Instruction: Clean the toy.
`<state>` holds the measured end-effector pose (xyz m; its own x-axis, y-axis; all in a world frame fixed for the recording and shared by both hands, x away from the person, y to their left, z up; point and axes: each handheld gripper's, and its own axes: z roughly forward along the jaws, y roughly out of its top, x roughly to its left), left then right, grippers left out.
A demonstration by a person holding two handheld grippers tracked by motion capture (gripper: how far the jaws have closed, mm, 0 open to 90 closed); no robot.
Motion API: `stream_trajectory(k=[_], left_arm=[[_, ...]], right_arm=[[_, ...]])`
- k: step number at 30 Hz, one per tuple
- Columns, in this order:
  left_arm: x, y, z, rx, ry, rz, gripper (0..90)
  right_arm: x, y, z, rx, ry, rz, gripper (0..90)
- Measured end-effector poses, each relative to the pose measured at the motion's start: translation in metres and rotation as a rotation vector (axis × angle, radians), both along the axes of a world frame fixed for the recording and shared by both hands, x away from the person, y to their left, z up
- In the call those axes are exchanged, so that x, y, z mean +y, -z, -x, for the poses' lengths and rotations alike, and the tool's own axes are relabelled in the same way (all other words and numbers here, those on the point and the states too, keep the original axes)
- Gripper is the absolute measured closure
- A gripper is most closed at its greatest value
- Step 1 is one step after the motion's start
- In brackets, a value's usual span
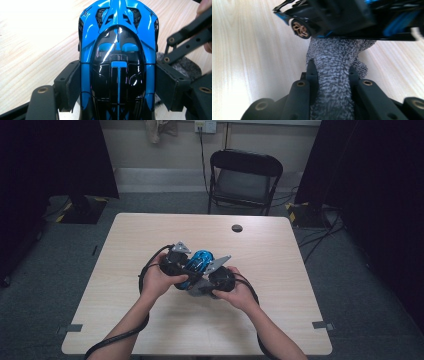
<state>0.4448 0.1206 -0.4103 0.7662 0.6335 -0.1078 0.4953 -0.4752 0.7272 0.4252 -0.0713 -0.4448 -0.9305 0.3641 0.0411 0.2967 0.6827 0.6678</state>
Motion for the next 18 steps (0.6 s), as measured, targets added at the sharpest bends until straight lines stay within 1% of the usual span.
stream_trajectory(k=[5,6,7,9,11,13,14,18], left_arm=[[-0.001,-0.003,-0.002,-0.002,-0.007,0.009,28.0],[-0.001,-0.005,-0.004,-0.009,-0.009,0.015,28.0],[-0.001,-0.006,-0.004,-0.006,-0.013,0.020,28.0],[-0.001,-0.008,-0.005,-0.009,-0.018,0.020,28.0],[0.000,-0.009,-0.005,-0.018,-0.019,0.012,28.0],[0.000,-0.010,-0.004,-0.016,-0.020,0.019,28.0],[0.001,-0.011,-0.004,-0.016,-0.016,0.015,28.0],[0.004,-0.011,0.001,-0.023,-0.006,0.003,28.1]], right_arm=[[0.003,0.002,0.002,0.011,-0.021,0.003,73.4],[0.003,0.003,0.002,0.012,-0.023,0.003,73.4],[0.003,0.003,0.002,0.012,-0.025,0.005,73.4],[0.002,0.003,0.002,0.017,-0.031,0.004,73.3],[0.000,0.004,0.001,0.020,-0.036,0.012,73.3],[-0.005,0.005,-0.001,0.023,-0.022,0.011,73.3],[-0.008,0.005,-0.002,0.020,-0.013,0.012,73.3],[-0.023,0.003,-0.009,0.018,0.048,0.015,73.3]])
